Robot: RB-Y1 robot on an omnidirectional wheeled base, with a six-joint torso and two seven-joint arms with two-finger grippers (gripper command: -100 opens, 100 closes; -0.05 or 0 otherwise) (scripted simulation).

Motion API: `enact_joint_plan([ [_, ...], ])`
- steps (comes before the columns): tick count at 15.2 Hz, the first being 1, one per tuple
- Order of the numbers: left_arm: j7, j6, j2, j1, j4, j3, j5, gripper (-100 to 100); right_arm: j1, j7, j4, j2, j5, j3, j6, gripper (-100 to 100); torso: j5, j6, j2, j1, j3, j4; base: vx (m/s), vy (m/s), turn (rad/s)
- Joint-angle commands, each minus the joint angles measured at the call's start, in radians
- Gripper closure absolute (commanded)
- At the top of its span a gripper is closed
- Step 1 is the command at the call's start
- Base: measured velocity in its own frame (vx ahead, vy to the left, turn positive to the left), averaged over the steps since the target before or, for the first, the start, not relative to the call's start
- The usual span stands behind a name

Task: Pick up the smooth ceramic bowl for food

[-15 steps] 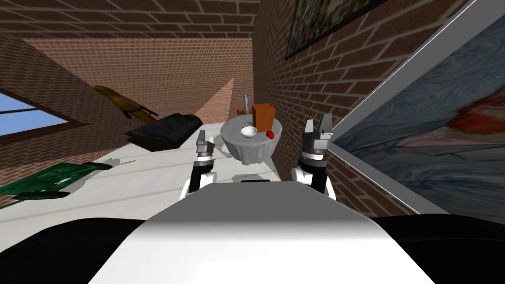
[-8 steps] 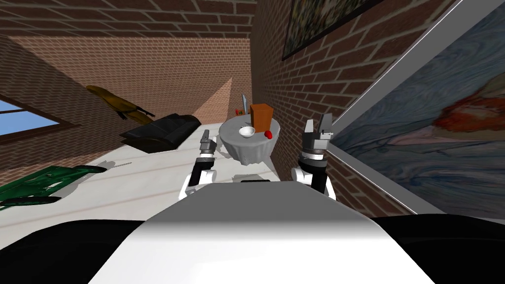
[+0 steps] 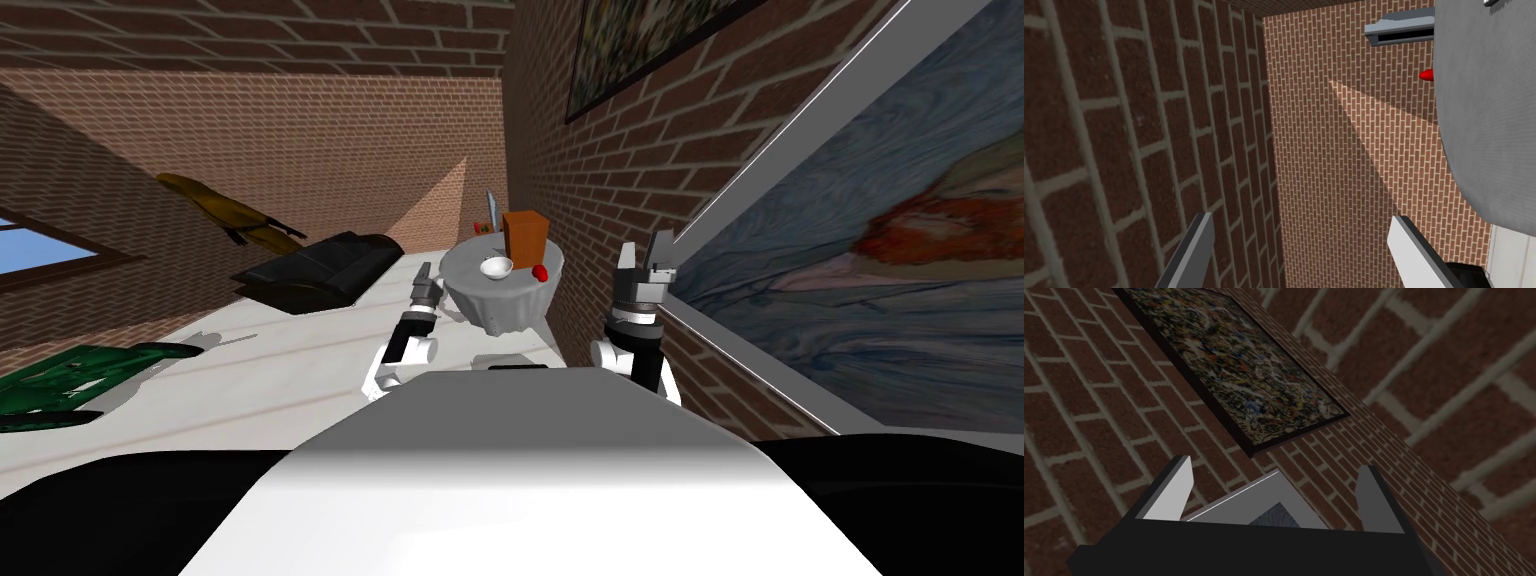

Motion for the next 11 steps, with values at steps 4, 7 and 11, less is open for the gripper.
enact_joint_plan([
  [4,0.015,0.109,0.035,-0.045,0.019,0.003,0.035,-100,0.000,0.000,0.000,0.000,0.000,0.000,0.000,0,0.000,0.000,0.000,0.000,0.000,0.000,0.005,-0.023,-0.040],
  [7,0.024,0.168,0.056,-0.074,0.032,0.006,0.057,-100,0.000,0.000,0.000,0.000,0.000,0.000,0.000,0,0.000,0.000,0.000,0.000,0.000,0.000,0.005,-0.025,-0.041],
  [11,0.033,0.243,0.077,-0.103,0.044,0.008,0.080,-100,0.000,0.000,0.000,0.000,0.000,0.000,0.000,0,0.000,0.000,0.000,0.000,0.000,0.000,0.004,-0.019,-0.028],
])
